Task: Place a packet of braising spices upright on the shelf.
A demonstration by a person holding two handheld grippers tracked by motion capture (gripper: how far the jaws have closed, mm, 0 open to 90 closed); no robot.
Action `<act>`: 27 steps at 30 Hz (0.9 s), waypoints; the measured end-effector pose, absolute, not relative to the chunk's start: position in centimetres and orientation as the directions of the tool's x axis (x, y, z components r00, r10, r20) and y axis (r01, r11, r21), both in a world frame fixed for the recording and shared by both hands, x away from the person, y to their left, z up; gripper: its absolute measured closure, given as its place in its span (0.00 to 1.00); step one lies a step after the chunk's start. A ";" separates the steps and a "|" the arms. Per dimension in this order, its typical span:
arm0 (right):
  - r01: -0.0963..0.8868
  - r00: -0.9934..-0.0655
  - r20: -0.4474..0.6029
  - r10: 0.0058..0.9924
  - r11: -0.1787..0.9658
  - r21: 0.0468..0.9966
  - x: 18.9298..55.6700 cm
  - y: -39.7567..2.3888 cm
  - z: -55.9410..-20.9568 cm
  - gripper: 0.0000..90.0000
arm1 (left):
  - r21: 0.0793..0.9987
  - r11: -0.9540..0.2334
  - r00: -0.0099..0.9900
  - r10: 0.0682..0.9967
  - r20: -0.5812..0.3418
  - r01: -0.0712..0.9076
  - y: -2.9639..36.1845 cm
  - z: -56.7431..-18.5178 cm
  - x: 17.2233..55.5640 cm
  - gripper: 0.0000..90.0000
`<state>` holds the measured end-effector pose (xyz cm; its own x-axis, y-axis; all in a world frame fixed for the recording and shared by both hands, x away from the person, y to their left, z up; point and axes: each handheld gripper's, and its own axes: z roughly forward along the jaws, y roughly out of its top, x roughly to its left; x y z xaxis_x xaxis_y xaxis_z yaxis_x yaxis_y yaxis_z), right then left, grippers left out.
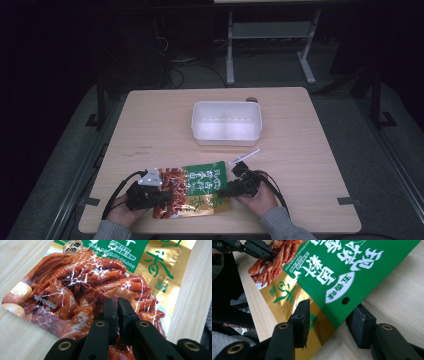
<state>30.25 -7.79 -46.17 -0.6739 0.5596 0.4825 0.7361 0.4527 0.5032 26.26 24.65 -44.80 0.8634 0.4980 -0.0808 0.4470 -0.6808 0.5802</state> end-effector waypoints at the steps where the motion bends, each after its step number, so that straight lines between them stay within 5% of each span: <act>1: 0.736 -0.675 0.489 0.553 0.457 0.500 30.3 -7.6 -46.3 0.65 | 0.581 -0.680 0.863 0.498 -0.082 0.447 24.6 -44.8 26.3 0.95; 11: 0.752 -0.656 0.518 0.548 0.419 0.509 30.5 -7.3 -46.2 0.87 | 0.586 -0.680 0.864 0.499 -0.071 0.441 24.5 -44.7 26.1 0.91; 27: 0.748 -0.657 0.528 0.537 0.383 0.542 30.6 -7.8 -45.4 1.00 | 0.638 -0.623 0.832 0.552 -0.053 0.454 25.7 -44.0 26.1 0.76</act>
<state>30.56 -7.78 -45.41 -0.6575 0.5373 0.5282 0.7482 0.3827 0.5420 26.12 25.72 -43.97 0.8323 0.5518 -0.0534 0.4537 -0.6226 0.6376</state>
